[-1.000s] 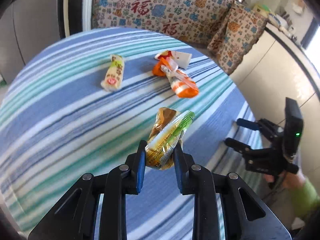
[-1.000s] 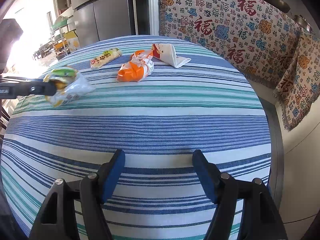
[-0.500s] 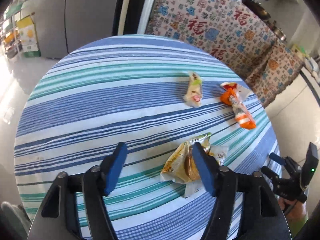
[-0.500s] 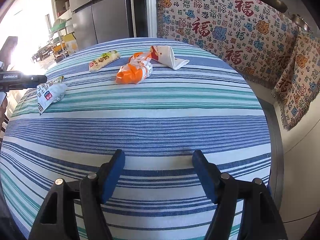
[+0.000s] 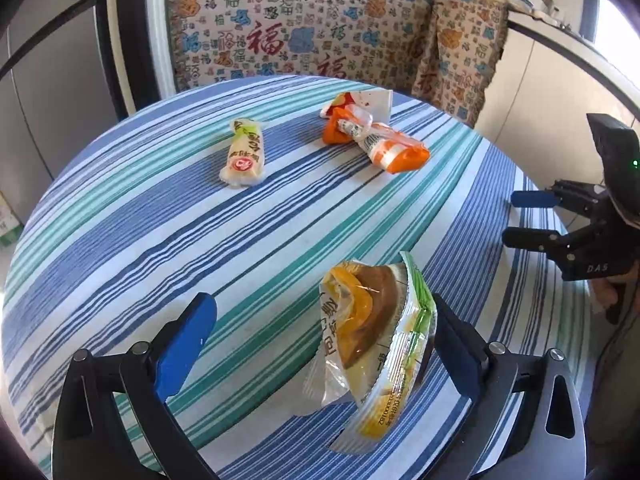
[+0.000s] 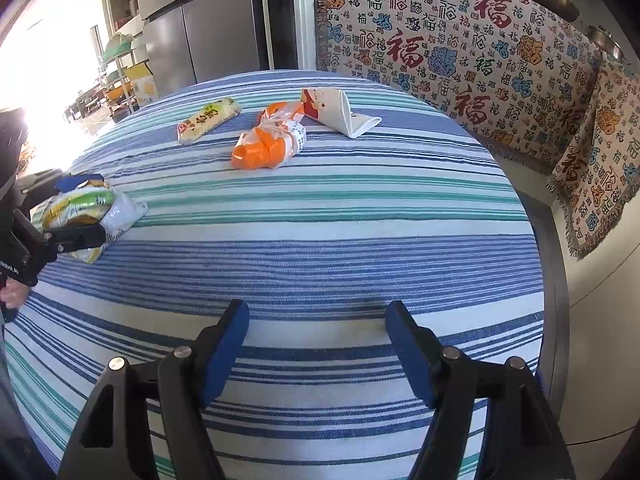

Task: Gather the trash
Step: 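Lift the packet with the left gripper while the right gripper grasps the orange-white wrapper, then carry the yellow-green packet and orange wrapper over the blue wastebasket, then open both grippers to drop the packet and wrapper into the wastebasket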

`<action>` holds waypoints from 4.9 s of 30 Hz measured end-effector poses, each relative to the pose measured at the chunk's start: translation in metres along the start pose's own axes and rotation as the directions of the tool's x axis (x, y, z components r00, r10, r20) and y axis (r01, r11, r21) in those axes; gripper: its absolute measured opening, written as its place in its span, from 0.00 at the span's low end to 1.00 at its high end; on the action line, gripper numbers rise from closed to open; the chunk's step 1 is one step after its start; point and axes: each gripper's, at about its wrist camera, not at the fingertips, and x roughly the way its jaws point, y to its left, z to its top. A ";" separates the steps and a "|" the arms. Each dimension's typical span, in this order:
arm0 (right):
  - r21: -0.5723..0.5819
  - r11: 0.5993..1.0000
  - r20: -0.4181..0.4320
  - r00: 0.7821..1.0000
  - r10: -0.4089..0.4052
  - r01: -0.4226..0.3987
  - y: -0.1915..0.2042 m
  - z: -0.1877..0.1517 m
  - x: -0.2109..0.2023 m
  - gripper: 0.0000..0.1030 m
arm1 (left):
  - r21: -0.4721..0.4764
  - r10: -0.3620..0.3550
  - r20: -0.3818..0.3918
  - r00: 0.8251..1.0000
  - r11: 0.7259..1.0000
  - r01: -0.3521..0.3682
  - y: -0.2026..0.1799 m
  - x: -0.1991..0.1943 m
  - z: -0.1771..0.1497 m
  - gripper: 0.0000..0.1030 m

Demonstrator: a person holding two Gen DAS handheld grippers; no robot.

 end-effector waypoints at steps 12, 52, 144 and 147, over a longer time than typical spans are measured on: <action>0.043 0.999 -0.055 0.998 0.015 -0.013 0.039 0.104 0.074 0.66 | -0.133 0.106 0.031 0.994 0.986 -0.101 0.013 -0.015 -0.004 0.39; 0.055 0.998 -0.043 0.999 -0.023 0.025 0.025 0.040 0.031 0.72 | -0.178 0.261 -0.101 0.960 0.945 -0.275 0.050 -0.010 -0.022 0.95; 0.615 0.773 0.020 0.978 -0.208 0.152 -0.299 -0.109 -0.118 0.63 | 0.067 -0.317 -0.165 0.934 0.941 0.332 -0.361 0.143 0.095 0.68; 0.618 0.770 0.030 0.974 -0.226 0.159 -0.300 -0.108 -0.123 0.63 | 0.061 -0.320 -0.150 0.935 0.941 0.332 -0.359 0.141 0.095 0.71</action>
